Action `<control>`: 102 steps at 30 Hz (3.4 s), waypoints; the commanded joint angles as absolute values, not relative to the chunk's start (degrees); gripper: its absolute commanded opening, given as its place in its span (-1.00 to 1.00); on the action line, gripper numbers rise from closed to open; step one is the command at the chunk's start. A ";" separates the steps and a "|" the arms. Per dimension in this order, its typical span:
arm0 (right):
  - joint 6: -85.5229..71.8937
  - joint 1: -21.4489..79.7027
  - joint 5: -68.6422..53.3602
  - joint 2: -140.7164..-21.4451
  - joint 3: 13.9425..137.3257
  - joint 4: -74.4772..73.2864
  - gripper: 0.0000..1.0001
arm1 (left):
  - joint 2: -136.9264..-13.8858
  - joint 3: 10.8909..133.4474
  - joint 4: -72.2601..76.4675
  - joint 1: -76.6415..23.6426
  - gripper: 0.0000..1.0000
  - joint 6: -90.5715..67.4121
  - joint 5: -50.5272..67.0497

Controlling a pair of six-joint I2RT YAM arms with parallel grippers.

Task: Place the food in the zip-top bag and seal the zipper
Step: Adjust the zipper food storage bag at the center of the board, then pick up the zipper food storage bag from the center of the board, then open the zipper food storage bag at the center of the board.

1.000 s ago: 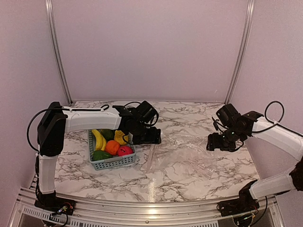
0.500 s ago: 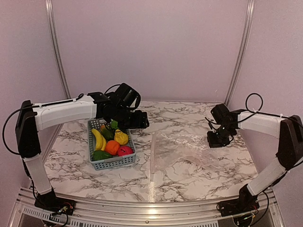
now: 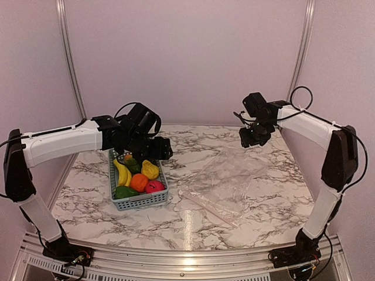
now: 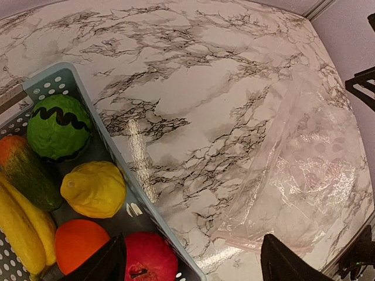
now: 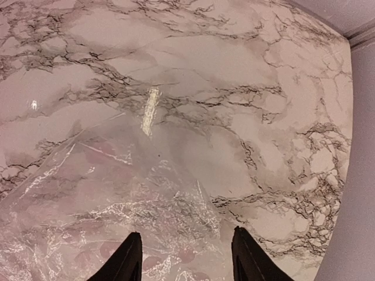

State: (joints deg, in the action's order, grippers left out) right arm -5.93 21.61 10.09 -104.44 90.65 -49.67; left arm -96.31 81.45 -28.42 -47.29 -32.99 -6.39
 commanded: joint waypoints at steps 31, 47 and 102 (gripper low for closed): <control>-15.18 73.03 31.35 -110.23 83.04 -60.89 -0.12 | -91.68 78.54 -32.62 -36.75 0.65 -30.89 -7.89; -20.78 73.17 37.98 -117.78 82.11 -60.14 -0.19 | -87.63 74.04 -32.60 -36.56 0.64 -30.75 -5.12; -22.11 58.93 19.62 -96.43 99.33 -40.54 -1.00 | -92.87 81.67 -16.63 -50.84 0.06 -43.58 -12.73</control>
State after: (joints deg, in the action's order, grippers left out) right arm -21.17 59.11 18.48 -96.79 95.83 -41.41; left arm -91.48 80.90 -10.90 -51.00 -41.89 -7.66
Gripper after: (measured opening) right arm 0.004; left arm 0.557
